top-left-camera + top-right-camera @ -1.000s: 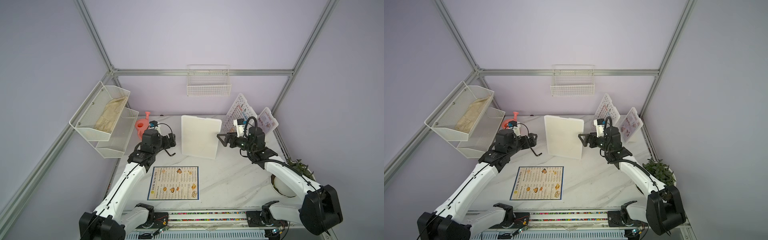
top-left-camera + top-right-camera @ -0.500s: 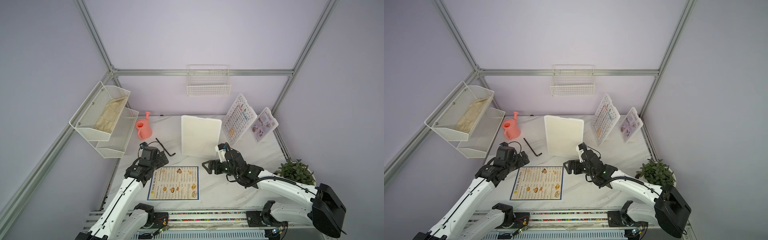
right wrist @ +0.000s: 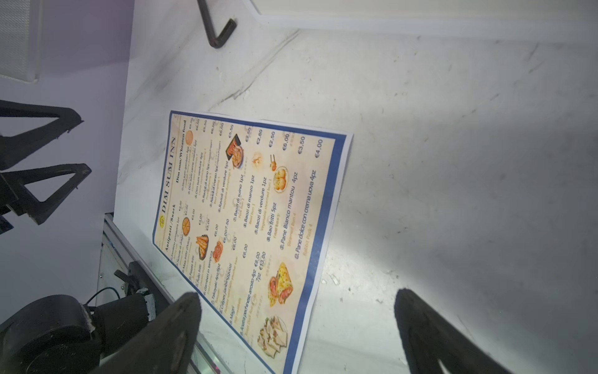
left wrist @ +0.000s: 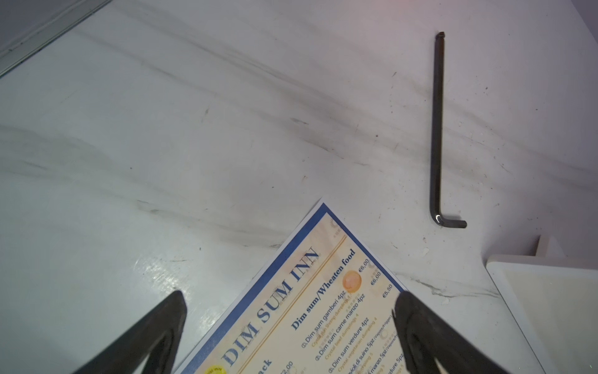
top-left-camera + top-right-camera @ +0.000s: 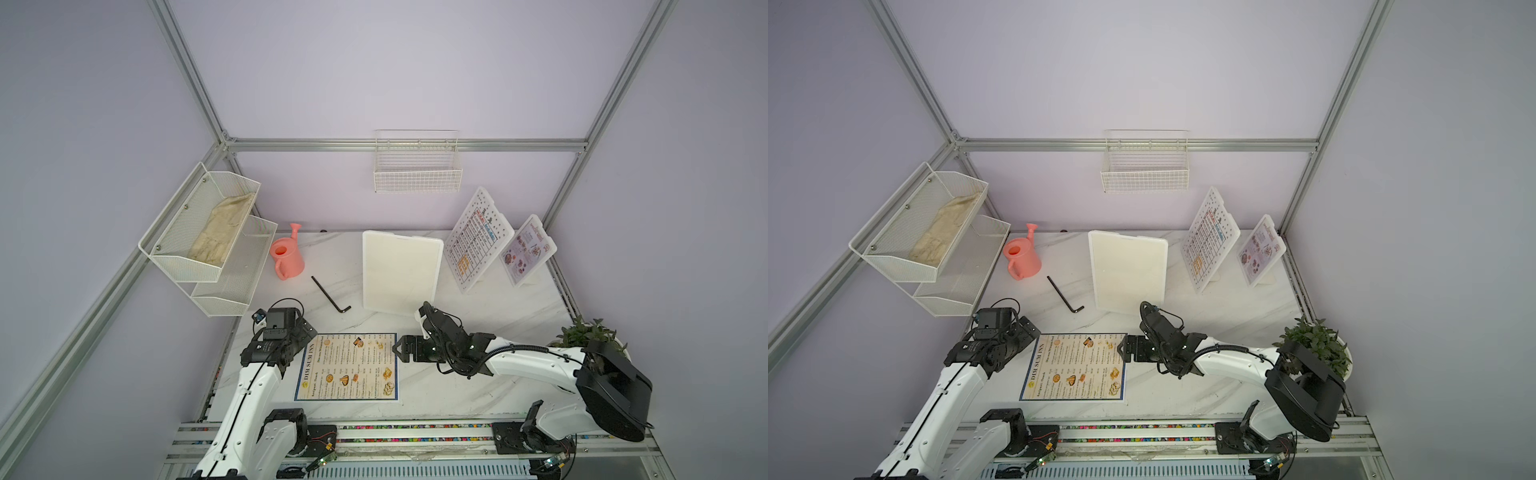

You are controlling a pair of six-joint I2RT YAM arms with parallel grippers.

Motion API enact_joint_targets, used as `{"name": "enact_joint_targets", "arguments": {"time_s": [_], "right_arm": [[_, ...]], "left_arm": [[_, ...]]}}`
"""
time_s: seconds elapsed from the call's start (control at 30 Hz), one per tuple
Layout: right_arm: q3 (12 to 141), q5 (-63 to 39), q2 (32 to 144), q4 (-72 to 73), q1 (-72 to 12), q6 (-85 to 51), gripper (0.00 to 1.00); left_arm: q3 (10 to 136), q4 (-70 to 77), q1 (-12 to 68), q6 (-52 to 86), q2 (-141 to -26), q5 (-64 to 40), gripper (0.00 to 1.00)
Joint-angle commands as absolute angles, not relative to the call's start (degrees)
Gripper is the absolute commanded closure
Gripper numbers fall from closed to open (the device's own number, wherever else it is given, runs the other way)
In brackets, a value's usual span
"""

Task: Insert the menus into the narrow rack
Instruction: Pick up the menu from the center of the board.

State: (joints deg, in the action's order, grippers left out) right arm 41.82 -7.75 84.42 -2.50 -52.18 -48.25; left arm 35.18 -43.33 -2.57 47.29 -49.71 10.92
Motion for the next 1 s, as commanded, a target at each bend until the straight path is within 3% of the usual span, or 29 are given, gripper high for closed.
{"name": "enact_joint_targets", "arguments": {"time_s": [0.0, 0.97], "right_arm": [[41.48, -11.53, 87.13, 0.62, -52.33, -51.84, 0.03], [41.93, -12.72, 93.95, 0.53, -51.51, -58.71, 0.16]], "left_arm": [[32.83, -41.74, -4.48, 48.85, -50.10, 9.29, 0.00], [27.15, -31.93, -7.47, 46.57, -60.82, -2.71, 0.00]]}}
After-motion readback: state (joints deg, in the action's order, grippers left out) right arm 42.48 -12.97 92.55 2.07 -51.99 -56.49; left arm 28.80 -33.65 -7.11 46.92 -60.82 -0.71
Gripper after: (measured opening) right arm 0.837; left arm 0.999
